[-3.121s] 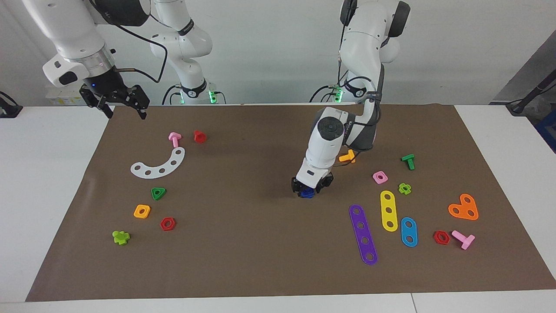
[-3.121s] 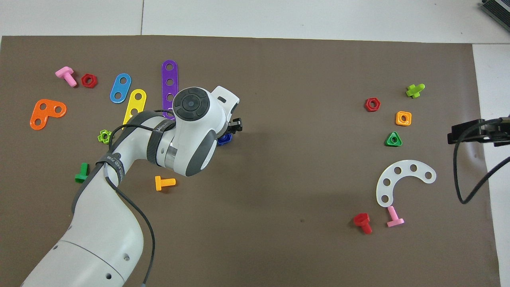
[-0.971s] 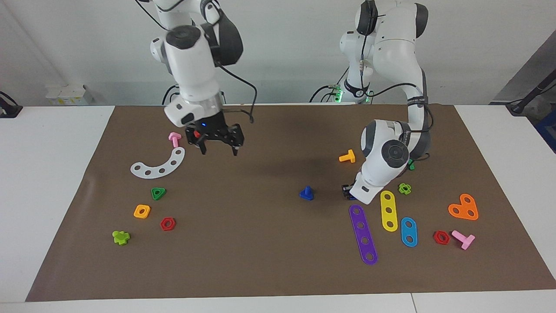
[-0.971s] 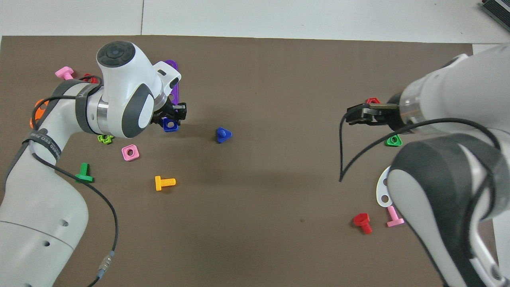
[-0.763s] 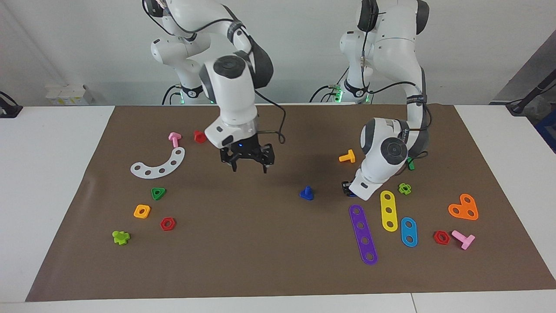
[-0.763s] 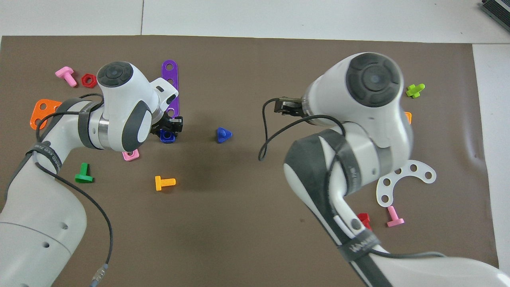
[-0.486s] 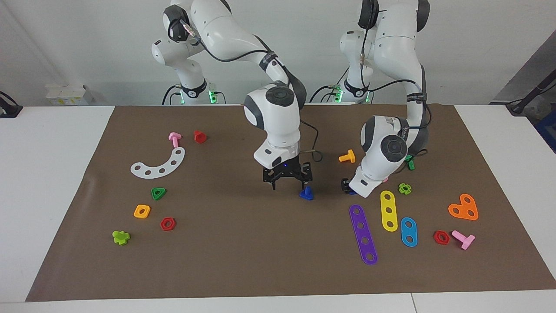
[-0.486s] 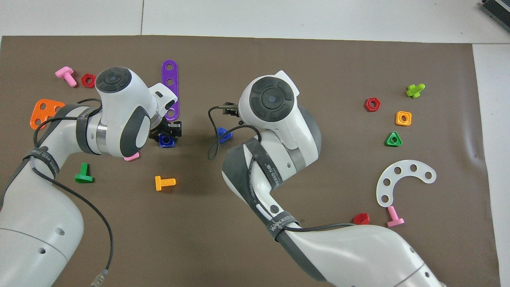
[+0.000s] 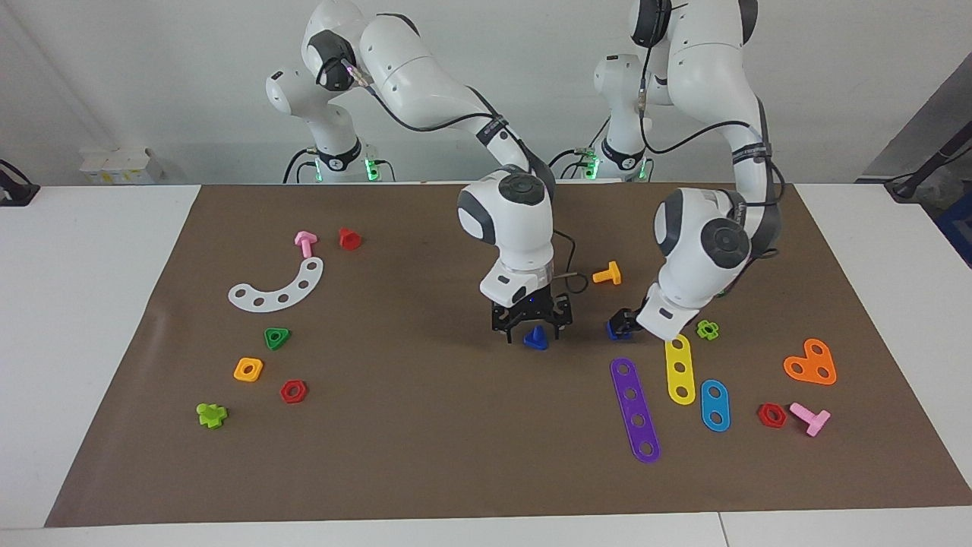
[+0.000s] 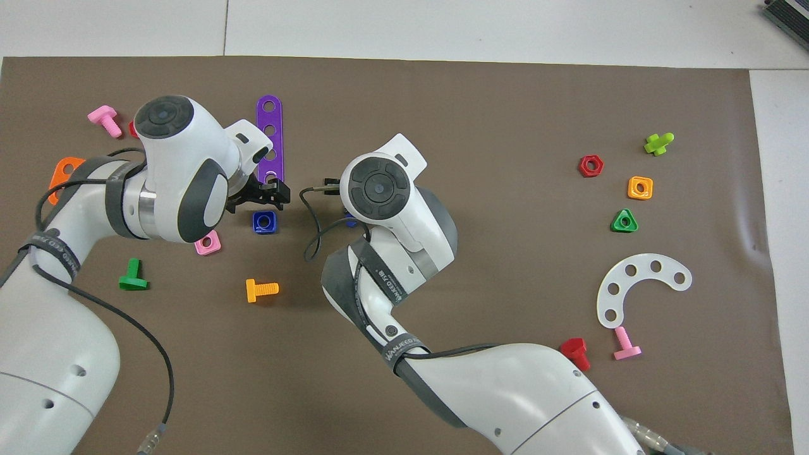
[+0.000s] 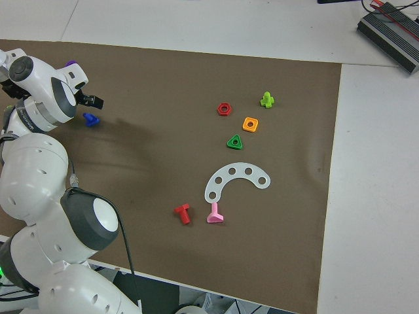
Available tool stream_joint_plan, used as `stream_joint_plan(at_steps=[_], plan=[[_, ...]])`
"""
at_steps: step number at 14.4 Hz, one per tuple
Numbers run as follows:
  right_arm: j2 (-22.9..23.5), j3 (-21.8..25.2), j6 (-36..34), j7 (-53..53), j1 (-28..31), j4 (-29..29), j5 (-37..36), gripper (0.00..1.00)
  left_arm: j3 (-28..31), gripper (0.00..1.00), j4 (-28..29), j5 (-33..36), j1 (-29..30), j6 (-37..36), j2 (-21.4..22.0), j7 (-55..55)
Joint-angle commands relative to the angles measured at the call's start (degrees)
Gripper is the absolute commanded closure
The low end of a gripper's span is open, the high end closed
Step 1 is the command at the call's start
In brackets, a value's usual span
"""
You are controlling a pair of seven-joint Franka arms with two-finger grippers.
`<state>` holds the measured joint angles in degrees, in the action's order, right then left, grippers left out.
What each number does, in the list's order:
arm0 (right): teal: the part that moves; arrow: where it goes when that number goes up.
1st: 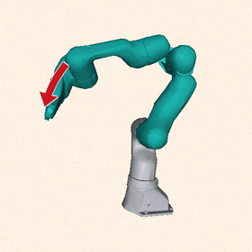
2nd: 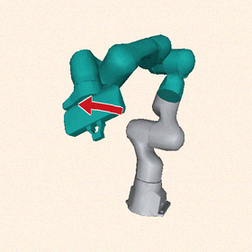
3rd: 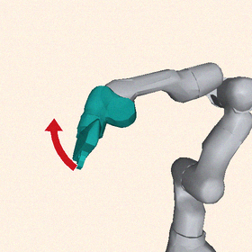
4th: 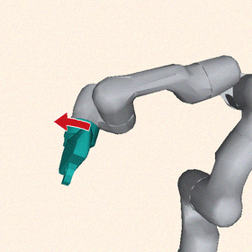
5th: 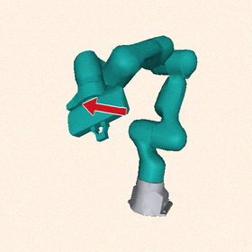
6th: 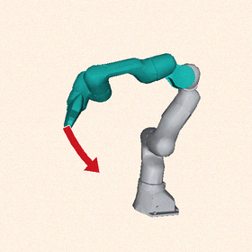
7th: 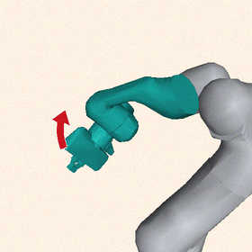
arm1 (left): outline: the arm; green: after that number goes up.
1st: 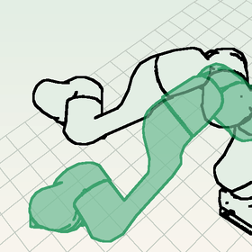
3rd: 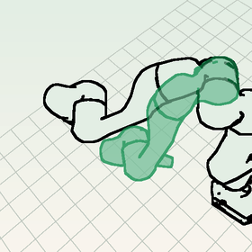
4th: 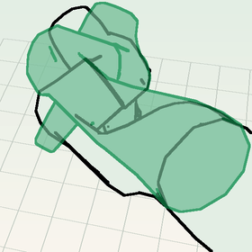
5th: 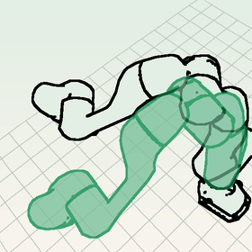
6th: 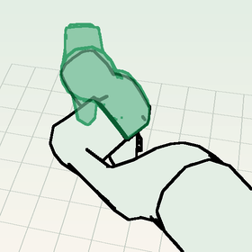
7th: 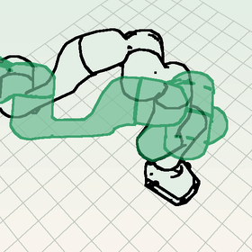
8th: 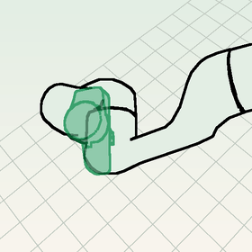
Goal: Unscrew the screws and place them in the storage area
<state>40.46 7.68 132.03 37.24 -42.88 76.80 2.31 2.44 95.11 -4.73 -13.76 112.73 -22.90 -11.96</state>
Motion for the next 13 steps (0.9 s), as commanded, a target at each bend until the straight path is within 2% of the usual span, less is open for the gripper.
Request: stream_joint_plan(at_steps=[1,2,4,6,9,11,13], plan=[[-0.1,-1.1,1.0,-2.4,0.3,1.5,-0.4,0.27,-0.2,0.00,-1.8,-0.4,4.5,-7.0,4.0,4.3],[-0.1,-1.2,1.6,-3.0,-0.3,2.2,-0.4,0.35,-0.1,0.00,-1.7,-0.1,5.7,-9.9,5.0,6.7],[-0.2,-1.3,2.1,-3.2,-0.4,2.8,-0.3,0.39,0.4,0.00,-2.0,0.0,7.8,-14.6,7.2,9.2],[-0.2,-1.5,2.1,-3.2,-0.5,2.9,-0.3,0.39,0.2,0.00,-3.9,3.6,8.7,-20.2,9.3,9.3],[-0.6,-1.5,2.4,-4.4,-0.6,4.8,-0.2,0.42,0.1,0.00,-11.1,6.1,8.4,-31.3,8.6,9.4],[-0.6,-1.5,2.5,-4.6,-0.6,4.9,-0.2,0.50,0.1,0.00,-12.7,6.0,8.5,-34.0,8.7,9.4],[-0.6,-1.5,2.6,-4.6,-0.6,4.7,-0.2,0.53,0.5,0.00,-13.7,6.0,8.6,-35.6,9.0,9.4]])
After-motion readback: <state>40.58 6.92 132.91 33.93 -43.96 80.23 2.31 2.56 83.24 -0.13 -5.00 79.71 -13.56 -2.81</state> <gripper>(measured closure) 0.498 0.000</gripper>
